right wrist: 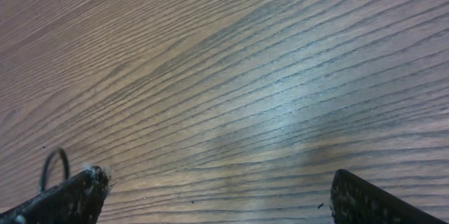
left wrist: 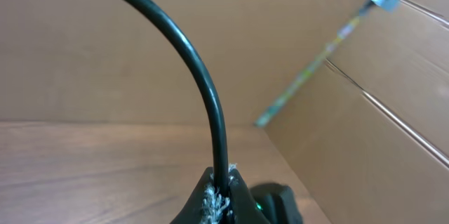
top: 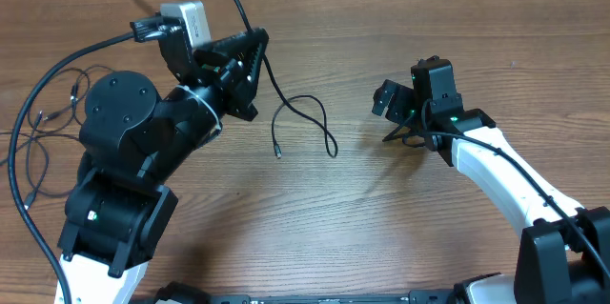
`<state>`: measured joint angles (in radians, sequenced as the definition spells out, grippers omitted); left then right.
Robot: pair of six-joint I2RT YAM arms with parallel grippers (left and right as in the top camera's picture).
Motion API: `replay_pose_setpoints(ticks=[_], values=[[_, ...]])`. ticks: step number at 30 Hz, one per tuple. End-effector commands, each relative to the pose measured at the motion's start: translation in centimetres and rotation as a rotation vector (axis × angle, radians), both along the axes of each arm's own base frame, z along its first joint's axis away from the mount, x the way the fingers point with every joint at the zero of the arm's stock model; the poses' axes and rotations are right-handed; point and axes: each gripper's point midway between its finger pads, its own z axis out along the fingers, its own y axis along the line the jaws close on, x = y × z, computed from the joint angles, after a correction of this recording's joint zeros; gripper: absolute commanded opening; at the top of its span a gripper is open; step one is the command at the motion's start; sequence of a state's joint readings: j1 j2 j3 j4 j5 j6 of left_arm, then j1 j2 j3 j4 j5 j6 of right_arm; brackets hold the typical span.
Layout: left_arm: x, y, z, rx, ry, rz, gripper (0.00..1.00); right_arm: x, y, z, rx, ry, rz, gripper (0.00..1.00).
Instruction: Untangle cables
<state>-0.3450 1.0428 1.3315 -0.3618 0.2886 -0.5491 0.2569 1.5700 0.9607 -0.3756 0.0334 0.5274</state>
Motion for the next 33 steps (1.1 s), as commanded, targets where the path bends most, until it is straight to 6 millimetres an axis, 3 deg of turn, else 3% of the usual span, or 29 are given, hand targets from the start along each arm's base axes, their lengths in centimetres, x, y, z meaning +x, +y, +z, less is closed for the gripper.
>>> replay_pose_setpoints(ticks=[1,11,16,24,33], values=[[-1.4,-1.5,-0.1,-0.015,0.03,-0.114,0.04,0.2,0.0,0.2,-0.004,-0.01,-0.005,1.0],[-3.8,-3.8,-0.4,-0.041,0.073,-0.311,0.04,0.2,0.0,0.2,-0.004,-0.009,-0.005,1.0],[-3.6,-3.6,-1.6,-0.025,0.121,-0.289,0.04,0.2,0.0,0.2,-0.004,-0.009,-0.005,1.0],[-1.6,-2.5,-6.4,0.038,0.299,-0.172,0.04,0.2,0.0,0.2,-0.004,-0.009,-0.005,1.0],[0.5,-4.3,-11.9,0.088,0.472,-0.23,0.04,0.2,0.0,0.2,-0.004,-0.009,-0.005,1.0]])
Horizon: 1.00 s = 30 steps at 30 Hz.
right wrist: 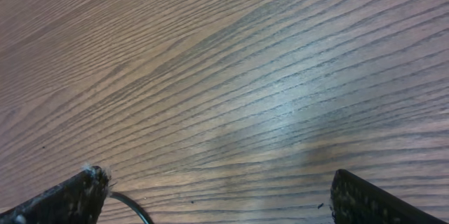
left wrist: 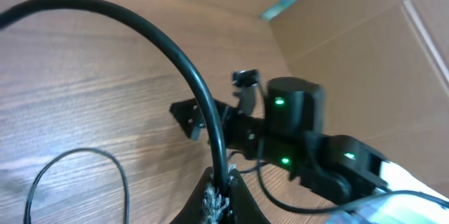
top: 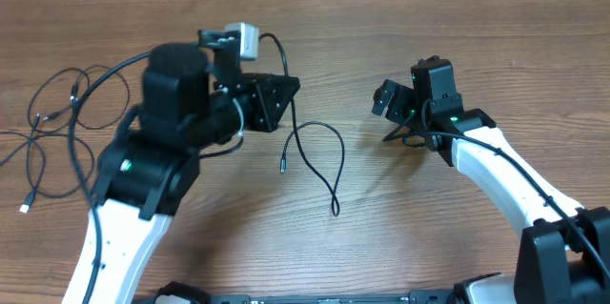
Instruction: Untangle cables
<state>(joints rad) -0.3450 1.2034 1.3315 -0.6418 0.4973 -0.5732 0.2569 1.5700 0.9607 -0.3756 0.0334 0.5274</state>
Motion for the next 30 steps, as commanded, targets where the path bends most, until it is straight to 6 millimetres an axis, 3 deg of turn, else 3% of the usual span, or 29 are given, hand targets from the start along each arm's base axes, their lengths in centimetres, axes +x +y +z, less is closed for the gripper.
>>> replay_pose_setpoints(ticks=[1,12,20,30], values=[[0.5,-0.8,-1.6,0.017,0.052,-0.038,0.04,0.2,0.0,0.2,-0.004,-0.01,-0.005,1.0],[2.1,-0.2,-14.2,0.316,0.302,-0.137,0.04,0.2,0.0,0.2,-0.004,-0.009,-0.005,1.0],[2.8,-0.4,-22.2,0.391,0.501,-0.178,0.04,0.2,0.0,0.2,-0.004,-0.009,-0.005,1.0],[-0.3,0.2,-30.3,0.486,0.789,-0.248,0.07,0.2,0.0,0.2,-0.004,-0.01,-0.005,1.0]])
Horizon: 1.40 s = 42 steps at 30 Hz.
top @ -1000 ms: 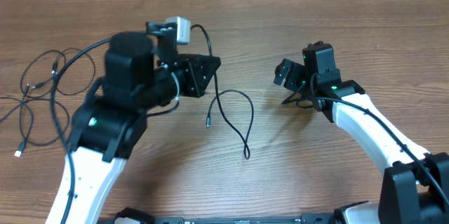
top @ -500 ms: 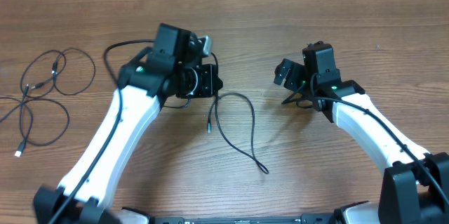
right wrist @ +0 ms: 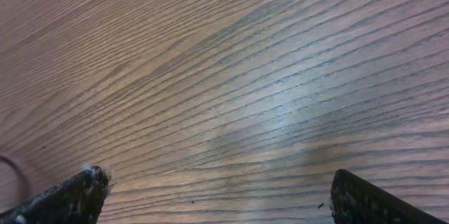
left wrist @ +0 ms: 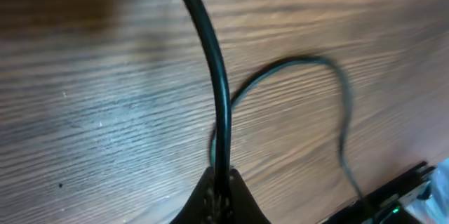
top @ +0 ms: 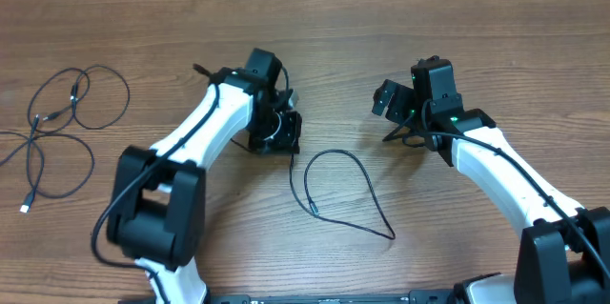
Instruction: Untangle cables
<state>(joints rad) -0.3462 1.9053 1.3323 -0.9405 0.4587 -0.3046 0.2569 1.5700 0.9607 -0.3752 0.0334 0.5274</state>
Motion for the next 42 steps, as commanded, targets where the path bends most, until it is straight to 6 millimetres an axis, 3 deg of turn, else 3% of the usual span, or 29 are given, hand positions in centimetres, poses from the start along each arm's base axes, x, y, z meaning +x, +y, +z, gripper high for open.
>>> replay_pose_setpoints(ticks=[1,3,11,19,27,42], values=[[-1.0,-0.3,-2.0,0.022,0.05,-0.072,0.09,0.2,0.0,0.2,-0.004,-0.009,-0.005,1.0],[-1.3,-0.4,-2.6,0.028,0.066,-0.085,0.14,0.2,0.0,0.2,-0.004,-0.009,-0.005,1.0],[-1.9,-0.7,-3.2,0.072,0.066,-0.116,0.54,0.2,0.0,0.2,-0.004,-0.009,-0.005,1.0],[-2.9,-0.3,-4.1,0.246,0.04,-0.148,0.59,0.2,0.0,0.2,-0.004,-0.009,-0.005,1.0],[-4.2,-1.8,-4.5,0.361,-0.017,-0.209,0.66,0.2,0.0,0.2,-0.004,-0.009,-0.005,1.0],[-4.7,-2.0,-4.9,0.425,-0.035,-0.208,0.5,0.2,0.0,0.2,-0.004,-0.009,-0.005,1.0]])
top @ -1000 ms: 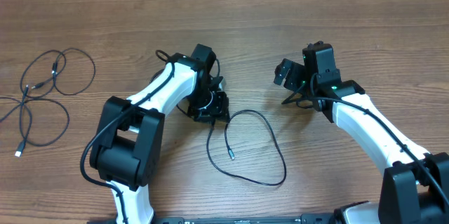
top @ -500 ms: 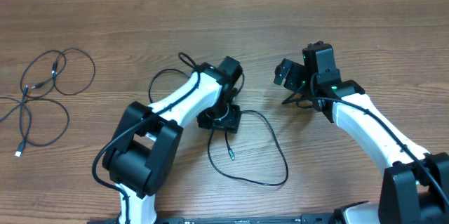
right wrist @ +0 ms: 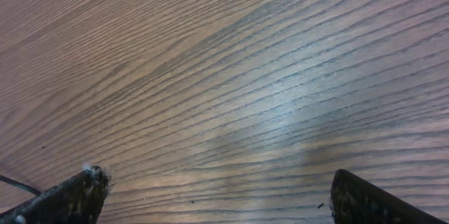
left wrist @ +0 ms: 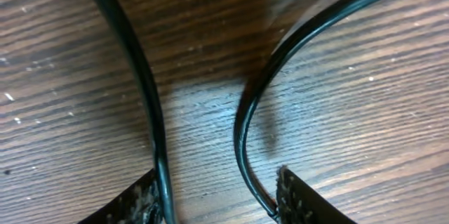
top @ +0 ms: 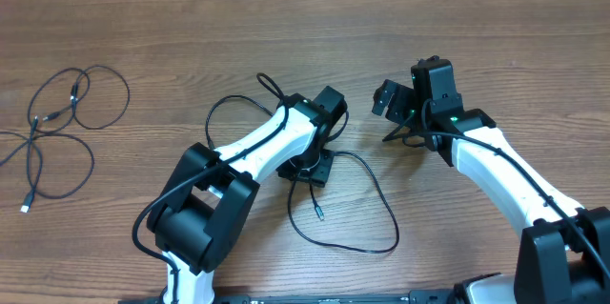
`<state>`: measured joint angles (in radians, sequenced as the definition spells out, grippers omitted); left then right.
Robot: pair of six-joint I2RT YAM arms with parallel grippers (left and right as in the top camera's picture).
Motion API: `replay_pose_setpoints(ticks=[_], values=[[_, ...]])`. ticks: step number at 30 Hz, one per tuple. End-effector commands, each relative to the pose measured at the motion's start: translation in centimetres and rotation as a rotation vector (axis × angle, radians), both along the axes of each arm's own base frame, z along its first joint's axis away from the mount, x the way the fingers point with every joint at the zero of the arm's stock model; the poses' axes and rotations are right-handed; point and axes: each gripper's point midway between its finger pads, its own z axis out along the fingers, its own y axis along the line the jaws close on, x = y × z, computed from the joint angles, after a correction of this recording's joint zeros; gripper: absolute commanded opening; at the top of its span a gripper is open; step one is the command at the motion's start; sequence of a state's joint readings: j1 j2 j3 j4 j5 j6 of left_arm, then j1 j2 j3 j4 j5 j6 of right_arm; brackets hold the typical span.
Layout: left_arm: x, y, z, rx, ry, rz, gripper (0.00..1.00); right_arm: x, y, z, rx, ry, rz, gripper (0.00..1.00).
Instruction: Untangle cables
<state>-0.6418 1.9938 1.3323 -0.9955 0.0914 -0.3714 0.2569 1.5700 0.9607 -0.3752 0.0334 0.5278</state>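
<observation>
A long black cable (top: 385,201) lies in loose loops across the middle of the table, one end (top: 319,215) inside the front loop. My left gripper (top: 307,166) is down on the table over it and open. In the left wrist view two strands of the cable (left wrist: 244,122) run between the spread fingers (left wrist: 295,197) of my left gripper (left wrist: 217,197), which grip neither. My right gripper (top: 393,118) hovers open over bare wood to the right. In its own view my right gripper (right wrist: 217,196) has nothing between the fingers.
A second bunch of thin black cables (top: 38,116) lies at the far left of the table. Cardboard walls stand along the back edge. A thin bit of cable (right wrist: 10,180) shows at the lower left of the right wrist view.
My left gripper was shut on the black cable left of centre. Now it sits lower and further right, open, and the cable lies spread in wider loops on the table.
My left gripper held the black cable raised at the back left, well away from the left bunch. Then it was further right with the cable hanging, then low near the table's middle. Now the cable is let go there. The right arm stayed still and open.
</observation>
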Motion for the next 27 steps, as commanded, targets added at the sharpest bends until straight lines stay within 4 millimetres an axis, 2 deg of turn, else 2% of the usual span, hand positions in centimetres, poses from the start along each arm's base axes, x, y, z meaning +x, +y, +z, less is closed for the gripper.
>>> replay_pose_setpoints(ticks=[1,7,10,12,13,18,21,24,27], values=[[0.2,0.3,-0.4,0.025,-0.006,0.024,0.5,0.2,0.0,0.2,-0.005,-0.009,-0.005,1.0],[-0.5,0.8,-2.1,0.048,0.025,0.023,0.48,0.2,0.0,0.2,-0.005,-0.009,-0.005,1.0],[-1.0,1.2,-2.7,0.066,0.048,0.022,0.32,0.2,0.0,0.2,-0.005,-0.009,-0.005,1.0],[-1.0,1.3,-2.7,0.068,0.05,0.024,0.16,0.2,0.0,0.2,-0.005,-0.009,-0.005,1.0],[-1.0,1.3,-2.7,0.068,0.05,0.024,0.04,0.2,0.0,0.2,-0.004,-0.01,-0.005,1.0],[-1.0,1.3,-2.6,0.066,0.048,0.024,0.04,0.2,0.0,0.2,-0.004,-0.01,-0.005,1.0],[-0.2,1.4,-1.8,0.067,0.011,0.03,0.04,0.2,0.0,0.2,-0.005,-0.009,-0.005,1.0],[1.3,2.0,0.0,0.083,-0.08,0.071,0.04,0.2,0.0,0.2,-0.004,-0.01,-0.005,1.0],[3.1,3.0,3.0,0.102,-0.21,0.092,0.04,0.2,0.0,0.2,-0.005,-0.009,-0.005,1.0]])
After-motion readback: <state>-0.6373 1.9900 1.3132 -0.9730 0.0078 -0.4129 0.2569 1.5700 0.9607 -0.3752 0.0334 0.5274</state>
